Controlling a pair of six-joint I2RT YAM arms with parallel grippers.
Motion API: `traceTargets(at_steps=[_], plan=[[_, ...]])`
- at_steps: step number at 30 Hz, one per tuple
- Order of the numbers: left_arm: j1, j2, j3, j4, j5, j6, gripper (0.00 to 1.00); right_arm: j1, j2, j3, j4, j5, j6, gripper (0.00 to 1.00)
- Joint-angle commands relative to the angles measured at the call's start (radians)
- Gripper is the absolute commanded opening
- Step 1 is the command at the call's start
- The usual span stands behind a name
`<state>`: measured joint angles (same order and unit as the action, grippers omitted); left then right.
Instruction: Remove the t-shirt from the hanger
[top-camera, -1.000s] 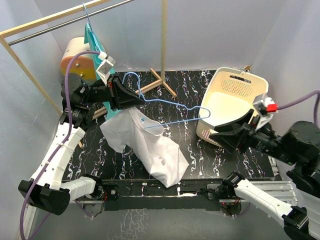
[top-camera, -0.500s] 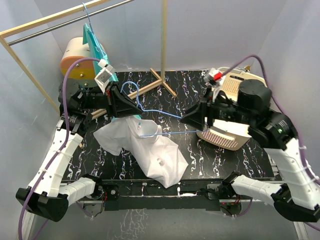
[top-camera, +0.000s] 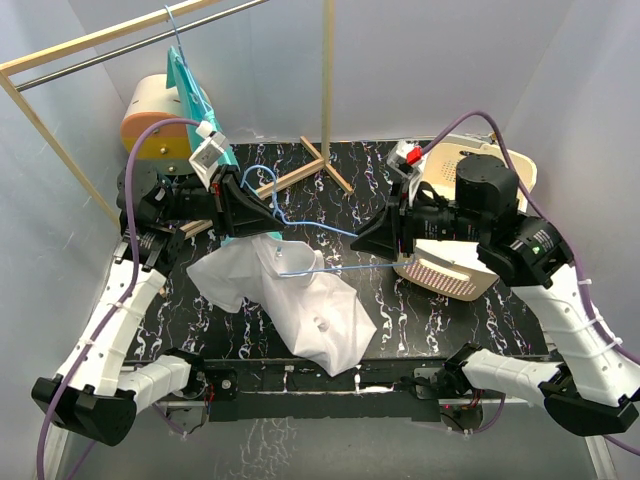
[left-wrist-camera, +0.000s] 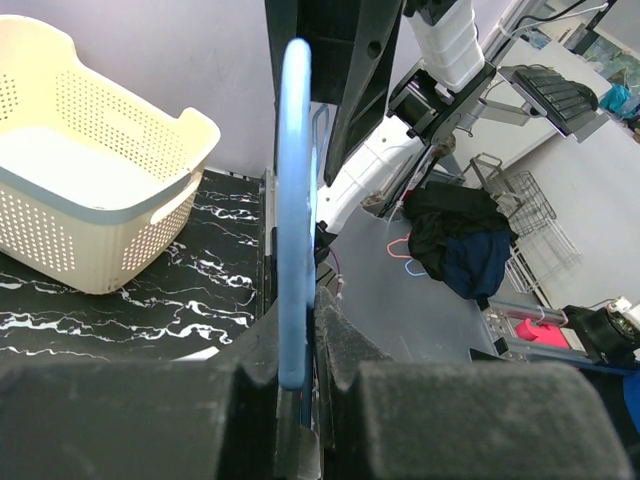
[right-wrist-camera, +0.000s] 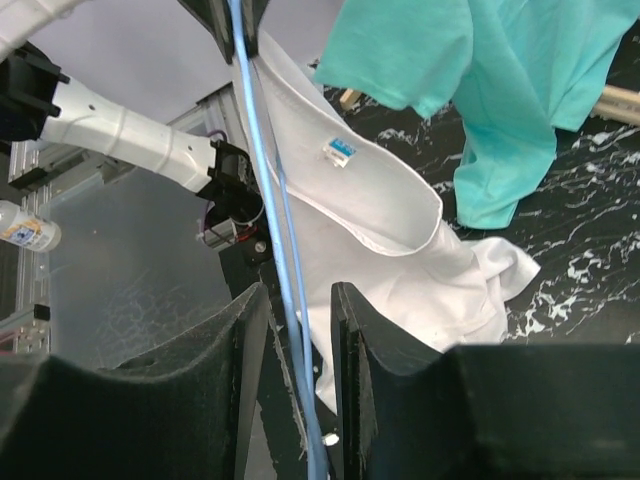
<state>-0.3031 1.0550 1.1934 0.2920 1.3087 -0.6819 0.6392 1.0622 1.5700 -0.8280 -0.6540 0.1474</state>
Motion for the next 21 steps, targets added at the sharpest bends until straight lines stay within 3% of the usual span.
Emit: traceTargets(at_steps=[1,3,6,8,12,16,21], plan=[[0.002,-0.010,-0.014,0.113,-0.002,-0.070,0.00,0.000,-0.006,-0.037,0.026,-0.001,-0.011,0.34],[0.001,-0.006,-0.019,0.145,-0.003,-0.094,0.00,0.000,-0.008,-0.048,0.021,-0.002,-0.010,0.31],[0.001,0.000,-0.023,0.166,-0.011,-0.108,0.00,0.000,-0.015,-0.052,-0.004,0.026,-0.010,0.14],[0.001,0.004,-0.021,0.151,-0.027,-0.097,0.02,0.000,-0.029,-0.049,-0.029,0.089,-0.006,0.08],[0.001,0.002,0.016,-0.056,-0.129,0.044,0.31,0.000,-0.091,-0.034,-0.116,0.249,-0.003,0.08],[0.002,-0.012,0.059,-0.242,-0.272,0.181,0.53,0.000,-0.161,-0.011,-0.245,0.357,0.006,0.08],[0.002,-0.050,0.066,-0.311,-0.453,0.241,0.57,-0.001,-0.211,0.029,-0.348,0.464,0.056,0.08]])
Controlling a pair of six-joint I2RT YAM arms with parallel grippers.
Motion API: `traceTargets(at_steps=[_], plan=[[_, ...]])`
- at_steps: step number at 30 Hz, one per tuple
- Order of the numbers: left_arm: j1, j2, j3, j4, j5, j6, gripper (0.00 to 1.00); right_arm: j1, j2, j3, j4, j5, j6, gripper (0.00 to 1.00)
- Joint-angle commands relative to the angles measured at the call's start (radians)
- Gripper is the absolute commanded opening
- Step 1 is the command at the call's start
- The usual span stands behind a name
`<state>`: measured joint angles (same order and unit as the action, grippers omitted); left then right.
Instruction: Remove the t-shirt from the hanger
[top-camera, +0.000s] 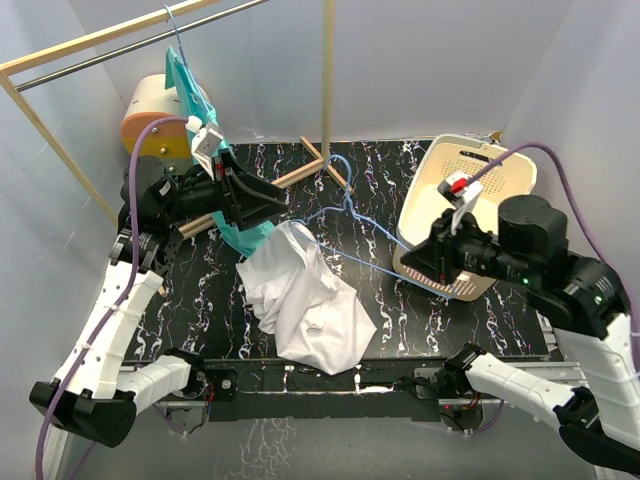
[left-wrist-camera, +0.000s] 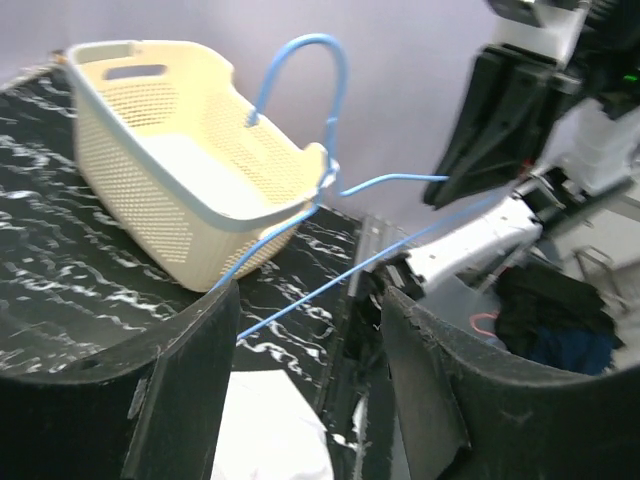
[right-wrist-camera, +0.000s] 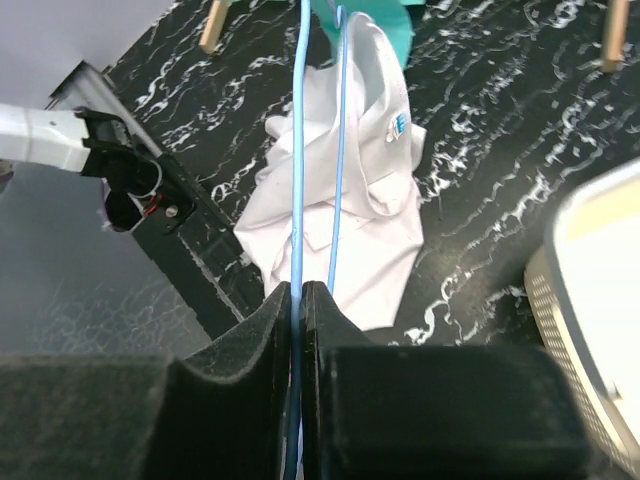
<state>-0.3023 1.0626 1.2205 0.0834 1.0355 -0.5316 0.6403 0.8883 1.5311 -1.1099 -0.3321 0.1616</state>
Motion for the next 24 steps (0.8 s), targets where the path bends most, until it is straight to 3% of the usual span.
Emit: traceTargets(at_steps=[1,6,12,17,24], plan=[[0.000,-0.071,0.031,-0.111,-0.222,0.099,0.57,-0.001,-0.039,0.072,-0.061,0.162,0.052,0.08],[0.000,-0.184,-0.066,-0.134,-0.463,0.139,0.56,-0.001,0.004,0.097,0.020,0.267,0.069,0.08],[0.002,-0.382,-0.184,-0.199,-0.672,0.178,0.54,-0.001,0.133,0.108,0.282,0.395,0.034,0.08],[0.001,-0.580,-0.268,-0.296,-0.833,0.197,0.54,-0.001,0.333,0.158,0.545,0.429,-0.001,0.08],[0.001,-0.804,-0.352,-0.443,-1.046,0.213,0.53,-0.001,0.592,0.340,0.786,0.427,-0.056,0.08]])
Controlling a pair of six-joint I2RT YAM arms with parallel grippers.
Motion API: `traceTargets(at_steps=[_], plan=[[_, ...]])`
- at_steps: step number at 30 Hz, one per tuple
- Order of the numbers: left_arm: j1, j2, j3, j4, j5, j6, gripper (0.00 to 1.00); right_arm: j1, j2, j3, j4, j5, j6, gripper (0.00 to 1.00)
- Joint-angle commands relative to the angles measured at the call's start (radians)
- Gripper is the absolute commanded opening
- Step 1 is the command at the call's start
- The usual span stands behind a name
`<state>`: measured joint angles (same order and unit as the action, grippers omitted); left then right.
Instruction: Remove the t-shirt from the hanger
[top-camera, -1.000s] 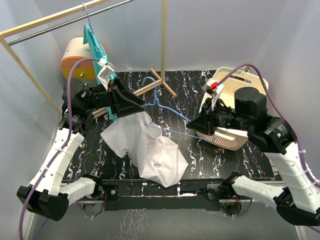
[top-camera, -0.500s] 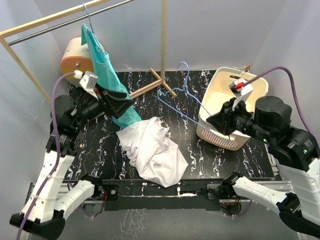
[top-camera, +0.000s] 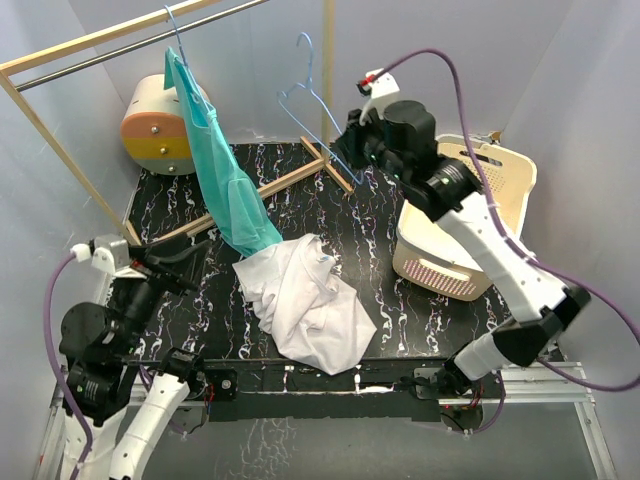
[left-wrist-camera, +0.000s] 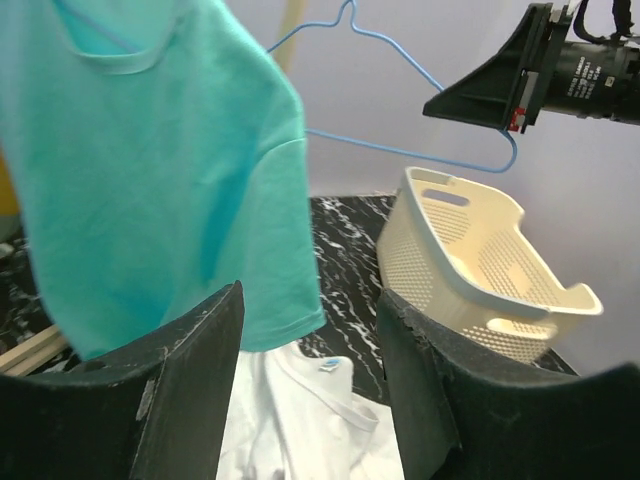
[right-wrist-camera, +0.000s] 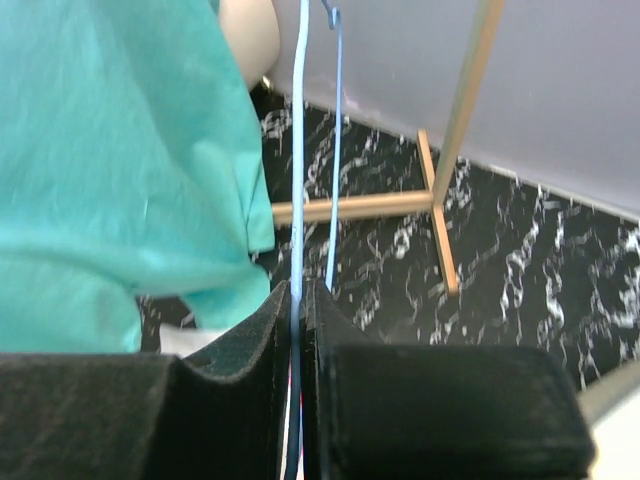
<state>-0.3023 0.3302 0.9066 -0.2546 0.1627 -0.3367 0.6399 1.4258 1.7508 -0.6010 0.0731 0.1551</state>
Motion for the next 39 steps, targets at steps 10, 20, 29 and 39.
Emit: traceTargets(at_steps=[10,20,29,39], plan=[[0.001,-0.196,-0.170,-0.211,-0.288,0.006,0.53,0.000,0.205,0.243,0.441,-0.018,-0.076,0.08],[0.002,-0.179,-0.198,-0.228,-0.294,-0.006,0.53,-0.001,0.477,0.581,0.325,-0.058,-0.087,0.08],[0.002,-0.175,-0.203,-0.239,-0.291,-0.015,0.53,0.000,0.575,0.651,0.364,-0.066,-0.052,0.08],[0.001,-0.160,-0.206,-0.244,-0.296,-0.015,0.53,-0.002,0.340,0.252,0.401,-0.067,-0.045,0.66]])
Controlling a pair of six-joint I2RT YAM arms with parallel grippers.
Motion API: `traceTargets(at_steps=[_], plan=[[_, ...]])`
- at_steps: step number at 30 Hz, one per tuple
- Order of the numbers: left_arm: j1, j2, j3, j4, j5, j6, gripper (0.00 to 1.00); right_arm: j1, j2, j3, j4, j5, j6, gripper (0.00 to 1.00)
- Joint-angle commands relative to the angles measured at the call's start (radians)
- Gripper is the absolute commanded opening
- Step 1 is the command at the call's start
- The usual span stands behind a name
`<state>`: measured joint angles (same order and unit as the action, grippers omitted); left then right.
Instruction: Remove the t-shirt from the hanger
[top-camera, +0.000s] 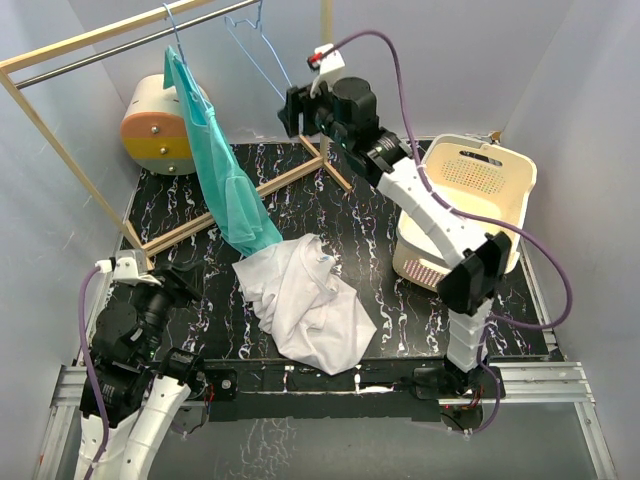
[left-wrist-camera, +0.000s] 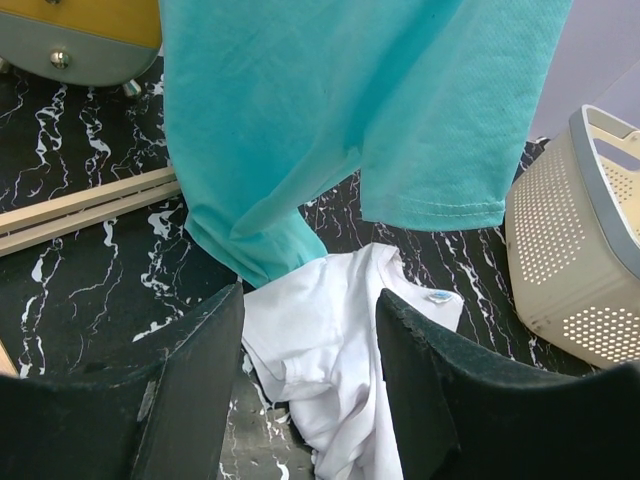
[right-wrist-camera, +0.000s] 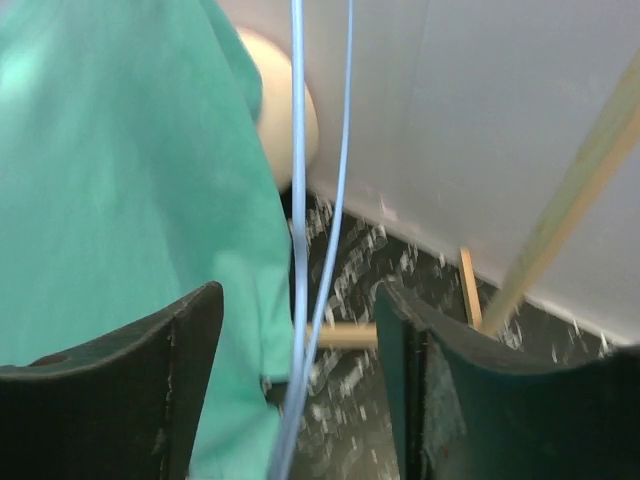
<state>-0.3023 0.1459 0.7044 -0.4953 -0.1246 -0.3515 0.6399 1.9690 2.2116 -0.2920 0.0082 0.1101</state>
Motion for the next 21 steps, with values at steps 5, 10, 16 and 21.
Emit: traceTargets(at_steps=[5,10,16,21], plan=[[0.002,0.041,-0.004,-0.002,0.001,0.002,0.54,-0.001,-0.497,-0.584,0.138,-0.048,0.013,0.78],[0.001,0.059,-0.005,0.004,0.012,0.005,0.54,0.018,-0.650,-0.890,0.074,-0.223,0.088,0.89],[0.002,0.080,-0.006,0.005,0.014,0.004,0.54,0.136,-0.664,-1.183,0.120,-0.202,0.174,0.98],[0.002,0.092,-0.004,-0.001,0.008,0.003,0.54,0.261,-0.573,-1.248,0.152,-0.103,0.236,0.98]])
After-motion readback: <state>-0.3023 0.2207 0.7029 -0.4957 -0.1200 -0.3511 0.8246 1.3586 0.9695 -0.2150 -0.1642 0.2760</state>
